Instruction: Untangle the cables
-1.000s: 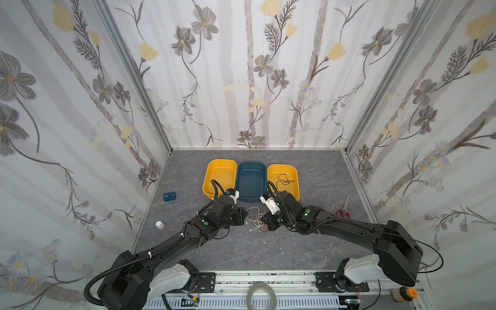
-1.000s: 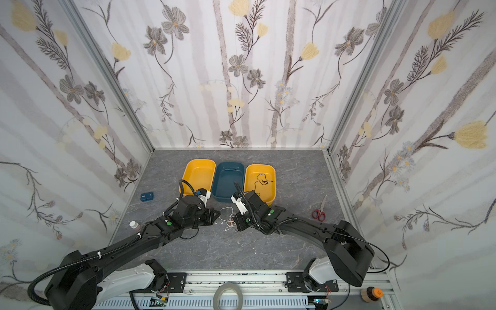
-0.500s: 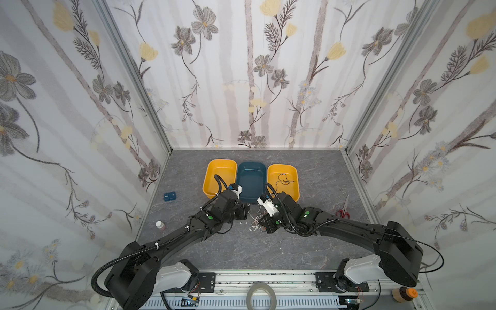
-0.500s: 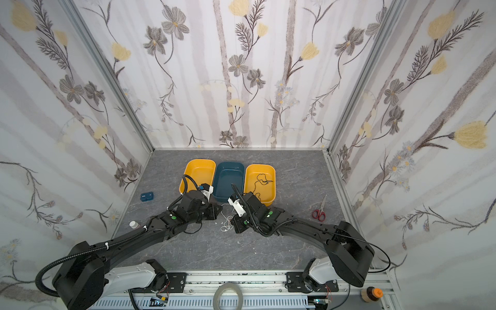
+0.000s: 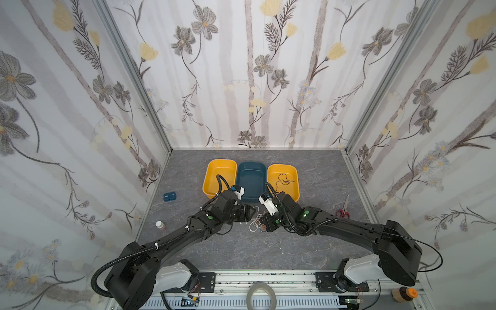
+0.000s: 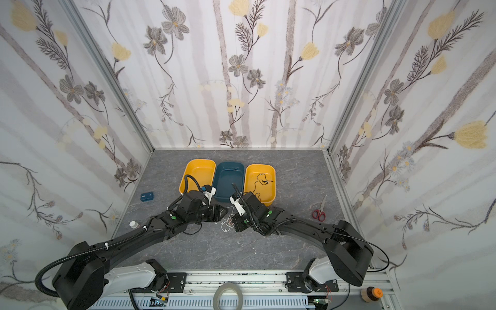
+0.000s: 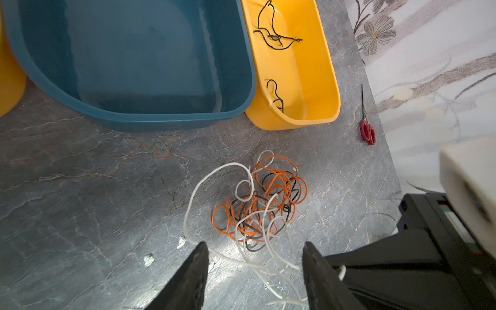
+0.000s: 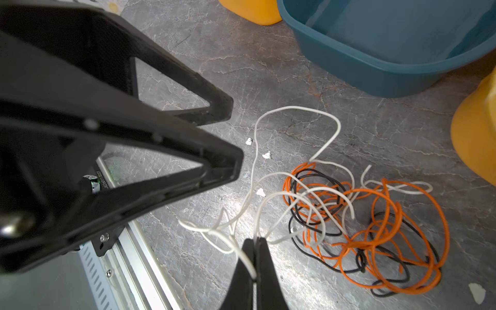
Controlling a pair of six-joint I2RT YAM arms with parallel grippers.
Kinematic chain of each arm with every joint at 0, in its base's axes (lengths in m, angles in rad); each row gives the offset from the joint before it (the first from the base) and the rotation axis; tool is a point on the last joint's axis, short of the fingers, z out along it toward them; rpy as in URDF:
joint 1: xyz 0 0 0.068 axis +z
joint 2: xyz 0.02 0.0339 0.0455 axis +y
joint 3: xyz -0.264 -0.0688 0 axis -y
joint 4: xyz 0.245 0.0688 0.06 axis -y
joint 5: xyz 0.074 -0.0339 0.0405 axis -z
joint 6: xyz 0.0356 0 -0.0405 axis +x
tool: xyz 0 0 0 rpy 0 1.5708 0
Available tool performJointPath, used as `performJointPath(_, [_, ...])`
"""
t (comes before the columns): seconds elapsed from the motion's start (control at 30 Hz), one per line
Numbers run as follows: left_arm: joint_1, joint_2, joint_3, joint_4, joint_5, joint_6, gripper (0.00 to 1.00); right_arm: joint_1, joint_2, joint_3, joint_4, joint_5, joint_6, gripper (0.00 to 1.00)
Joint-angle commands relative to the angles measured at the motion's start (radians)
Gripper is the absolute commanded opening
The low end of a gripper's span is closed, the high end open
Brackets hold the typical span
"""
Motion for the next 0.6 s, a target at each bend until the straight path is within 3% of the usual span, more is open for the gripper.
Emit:
performJointPath(0.0, [0.001, -0.026, 0.004, -0.049, -0.020, 0.030, 0.65, -0.001, 0.008, 0.013, -0.005, 0.036, 0.020, 0.00])
performJointPath(0.27, [-0.003, -0.063, -0.052, 0.031, 0.139, 0.021, 0.61, -0.012, 0.030, 0.027, -0.020, 0.035, 0.044, 0.00])
performJointPath(0.57, [-0.035, -0.047, -0.085, 0.101, 0.193, 0.034, 0.49, -0.031, 0.063, 0.037, -0.012, 0.000, 0.084, 0.00])
